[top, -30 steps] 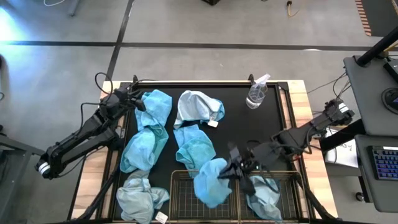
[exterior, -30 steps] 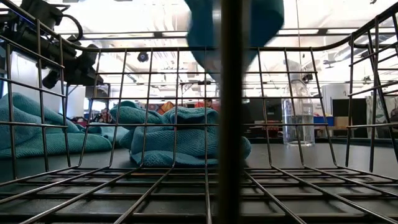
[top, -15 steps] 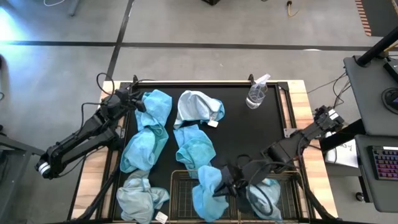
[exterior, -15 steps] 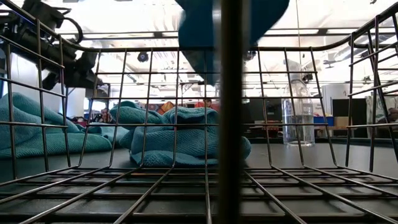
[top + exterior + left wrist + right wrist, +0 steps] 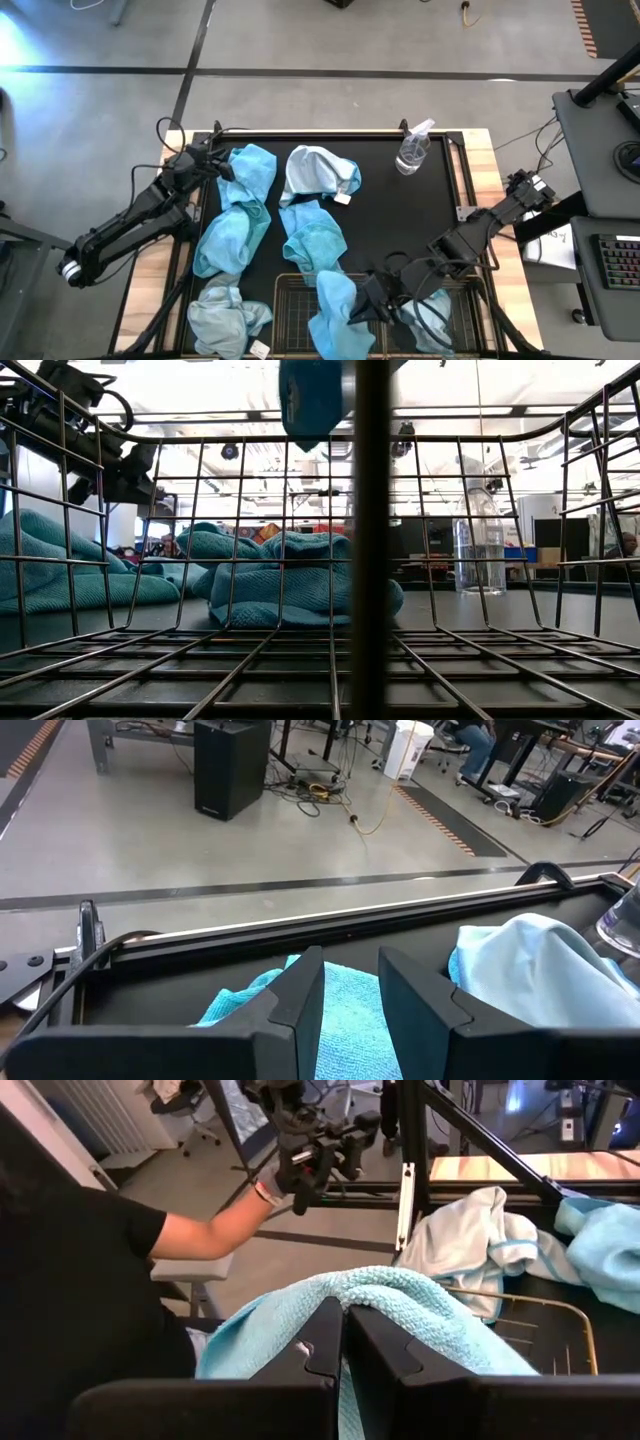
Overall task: Sort microfiber towel by color & place in baskets
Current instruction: Put the blue towel into the left wire basket
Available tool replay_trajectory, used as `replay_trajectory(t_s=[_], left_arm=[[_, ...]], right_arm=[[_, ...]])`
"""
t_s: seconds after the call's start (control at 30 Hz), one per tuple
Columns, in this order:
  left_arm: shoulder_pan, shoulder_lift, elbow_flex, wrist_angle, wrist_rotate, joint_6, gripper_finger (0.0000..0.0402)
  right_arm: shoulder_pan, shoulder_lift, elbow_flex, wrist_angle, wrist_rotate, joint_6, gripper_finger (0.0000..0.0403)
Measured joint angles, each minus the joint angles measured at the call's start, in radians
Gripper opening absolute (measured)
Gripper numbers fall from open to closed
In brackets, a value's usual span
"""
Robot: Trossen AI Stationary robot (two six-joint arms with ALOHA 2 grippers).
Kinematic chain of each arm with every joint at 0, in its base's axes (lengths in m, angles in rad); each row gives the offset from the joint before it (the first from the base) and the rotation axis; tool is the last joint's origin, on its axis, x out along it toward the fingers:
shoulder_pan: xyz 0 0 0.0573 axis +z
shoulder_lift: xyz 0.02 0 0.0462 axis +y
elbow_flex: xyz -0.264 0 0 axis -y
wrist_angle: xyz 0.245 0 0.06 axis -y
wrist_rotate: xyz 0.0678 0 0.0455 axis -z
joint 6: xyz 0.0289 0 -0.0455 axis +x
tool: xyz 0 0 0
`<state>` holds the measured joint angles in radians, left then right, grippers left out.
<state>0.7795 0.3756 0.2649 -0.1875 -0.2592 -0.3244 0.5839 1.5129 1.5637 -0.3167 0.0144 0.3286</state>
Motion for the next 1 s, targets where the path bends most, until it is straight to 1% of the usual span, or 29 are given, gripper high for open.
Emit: replay_trajectory(t_s=[0.3,0.43,0.53,0.8,1.0], left_arm=[[0.000,0.000,0.000,0.001,0.000,0.000,0.0084],[0.000,0.000,0.000,0.000,0.000,-0.004,0.0084],[0.000,0.000,0.000,0.000,0.000,-0.008,0.0084],[0.000,0.000,0.000,0.000,0.012,-0.027,0.0084],[0.000,0.000,0.000,0.000,0.016,-0.034,0.0084]], right_arm=[[-0.003,0.001,-0.001,-0.034,0.017,0.003,0.0009],[-0.006,0.001,-0.001,-0.073,0.113,0.012,0.0009],[-0.007,0.001,-0.001,-0.106,0.154,0.013,0.0009],[-0.007,0.001,-0.002,-0.154,0.154,0.080,0.0009],[-0.006,0.002,0.014,-0.094,0.147,0.039,0.0009]])
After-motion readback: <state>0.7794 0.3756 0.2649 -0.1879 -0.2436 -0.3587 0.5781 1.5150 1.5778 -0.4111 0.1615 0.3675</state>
